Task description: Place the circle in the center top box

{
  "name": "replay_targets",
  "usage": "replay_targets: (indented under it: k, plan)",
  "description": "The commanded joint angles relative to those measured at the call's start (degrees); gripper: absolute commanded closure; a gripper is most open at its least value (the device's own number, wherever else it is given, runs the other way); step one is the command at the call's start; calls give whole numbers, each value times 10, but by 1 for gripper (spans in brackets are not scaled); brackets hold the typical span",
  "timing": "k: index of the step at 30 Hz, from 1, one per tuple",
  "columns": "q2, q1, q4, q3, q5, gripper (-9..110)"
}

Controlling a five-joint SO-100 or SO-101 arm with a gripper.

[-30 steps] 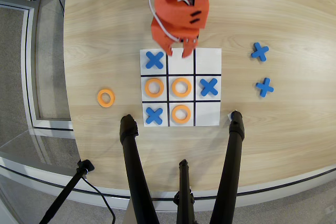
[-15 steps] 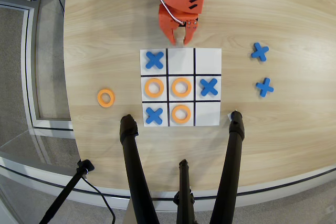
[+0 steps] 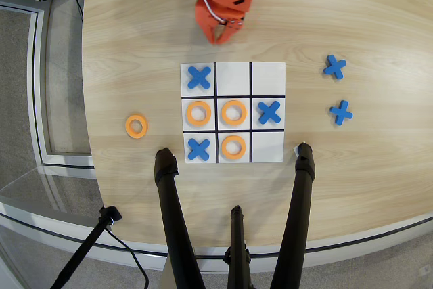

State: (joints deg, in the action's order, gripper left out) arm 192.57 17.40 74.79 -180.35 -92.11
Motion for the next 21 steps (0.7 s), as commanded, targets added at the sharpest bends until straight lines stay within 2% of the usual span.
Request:
replay_targets:
  k: [1, 6, 13, 17, 21]
  plan:
    - [10, 167, 1, -32, 3, 101]
    - [19, 426, -2, -32, 3, 101]
    - [19, 682, -2, -32, 3, 101]
    - [19, 771, -2, -32, 3, 101]
    - [19, 757, -2, -32, 3, 101]
